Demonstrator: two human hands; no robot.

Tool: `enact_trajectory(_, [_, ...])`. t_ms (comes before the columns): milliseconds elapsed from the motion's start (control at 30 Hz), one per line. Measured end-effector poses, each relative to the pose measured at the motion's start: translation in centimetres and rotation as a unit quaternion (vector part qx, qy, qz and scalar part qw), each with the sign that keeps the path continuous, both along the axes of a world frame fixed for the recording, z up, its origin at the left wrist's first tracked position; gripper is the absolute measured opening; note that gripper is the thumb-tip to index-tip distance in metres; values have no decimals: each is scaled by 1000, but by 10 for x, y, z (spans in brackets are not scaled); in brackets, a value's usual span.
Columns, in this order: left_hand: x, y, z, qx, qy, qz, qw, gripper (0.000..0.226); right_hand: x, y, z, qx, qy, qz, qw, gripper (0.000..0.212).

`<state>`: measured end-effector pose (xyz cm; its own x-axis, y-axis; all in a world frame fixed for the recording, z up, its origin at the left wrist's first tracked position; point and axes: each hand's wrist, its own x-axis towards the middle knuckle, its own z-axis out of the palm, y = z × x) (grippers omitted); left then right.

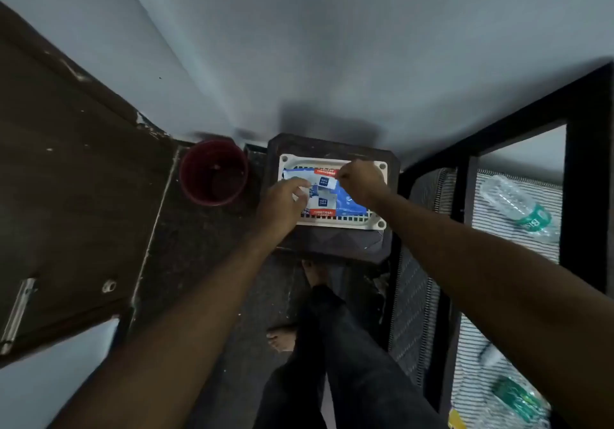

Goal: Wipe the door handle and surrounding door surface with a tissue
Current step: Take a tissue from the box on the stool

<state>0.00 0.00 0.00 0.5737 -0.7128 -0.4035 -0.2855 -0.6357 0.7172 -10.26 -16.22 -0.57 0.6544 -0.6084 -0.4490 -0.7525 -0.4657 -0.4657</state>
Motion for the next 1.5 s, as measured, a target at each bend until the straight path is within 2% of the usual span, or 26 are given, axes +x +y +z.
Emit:
enact_trajectory(167, [-13,-18,-41,62,14,44,997,46,10,1,-44,85,9,-120,989,15])
enact_trajectory(300, [-18,-33,-58,91,-38,27,995,65,21,7,-63,113,14,-115,987,12])
enact_trajectory(400, [-21,-32,-72,86,-57,28,994,69,24,11,-77,139,34,-95,985,18])
enact_trajectory(533, [-25,-29,-87,57,-61,10,996,74,23,9,-90,150,33,-144,978,25])
enact_trajectory(767, [-32,-28,-94,57,-107,-2,993,62,22,13,-94,138,55,-109,983,16])
enact_trajectory(933, [-28,-30,-100,72,-140,-17,987,55,22,7,-78,134,0,-173,976,17])
enact_trajectory(1067, [-27,-33,-98,81,-153,-24,985,54,19,-6,-62,179,-76,-262,945,19])
enact_trajectory(1233, [-27,-40,-93,34,-95,19,995,57,21,-16,-59,211,-74,-242,944,21])
enact_trajectory(1333, [-23,-44,-85,-5,-13,46,999,54,23,-17,-56,214,-74,-222,948,18])
enact_trajectory(1400, [-20,-48,-78,-16,23,60,998,44,26,-17,-52,217,-70,-210,951,17])
enact_trajectory(1500, [-12,-50,-64,-32,31,94,995,24,27,-20,-45,239,-99,-196,946,16])
